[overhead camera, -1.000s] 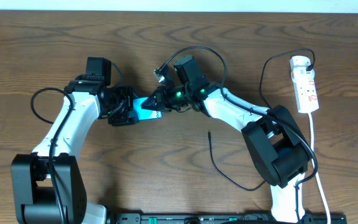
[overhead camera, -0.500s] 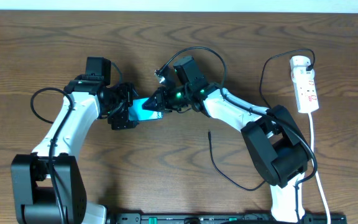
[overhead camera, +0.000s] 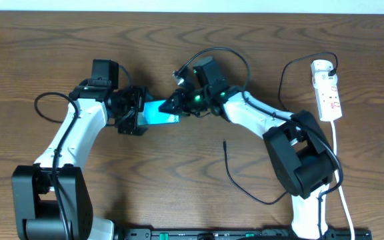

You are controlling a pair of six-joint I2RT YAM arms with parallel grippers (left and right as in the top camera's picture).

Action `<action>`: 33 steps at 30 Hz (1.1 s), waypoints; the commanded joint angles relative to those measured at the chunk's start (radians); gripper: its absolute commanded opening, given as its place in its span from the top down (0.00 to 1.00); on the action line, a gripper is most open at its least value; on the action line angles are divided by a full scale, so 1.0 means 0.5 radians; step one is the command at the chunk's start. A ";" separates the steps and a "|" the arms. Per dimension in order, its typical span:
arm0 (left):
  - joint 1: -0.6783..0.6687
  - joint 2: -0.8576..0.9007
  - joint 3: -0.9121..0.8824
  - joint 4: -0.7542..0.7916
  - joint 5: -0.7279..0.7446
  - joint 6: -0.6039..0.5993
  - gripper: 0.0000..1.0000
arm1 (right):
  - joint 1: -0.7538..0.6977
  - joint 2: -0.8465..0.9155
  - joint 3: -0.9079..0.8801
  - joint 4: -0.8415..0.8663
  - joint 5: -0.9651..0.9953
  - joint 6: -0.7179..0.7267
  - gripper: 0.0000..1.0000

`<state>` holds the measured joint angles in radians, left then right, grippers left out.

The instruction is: Plug charger to phone and switch on socket

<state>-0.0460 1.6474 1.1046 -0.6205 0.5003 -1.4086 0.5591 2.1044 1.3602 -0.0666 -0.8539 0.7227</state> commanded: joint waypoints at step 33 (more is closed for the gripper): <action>0.031 -0.169 0.011 1.405 0.340 0.297 0.08 | -0.166 -0.004 0.010 1.569 -0.123 2.452 0.99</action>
<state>-0.0345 1.5799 1.1046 0.0357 0.6605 -1.2320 0.4599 2.1048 1.3556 0.6949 -0.9268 1.8549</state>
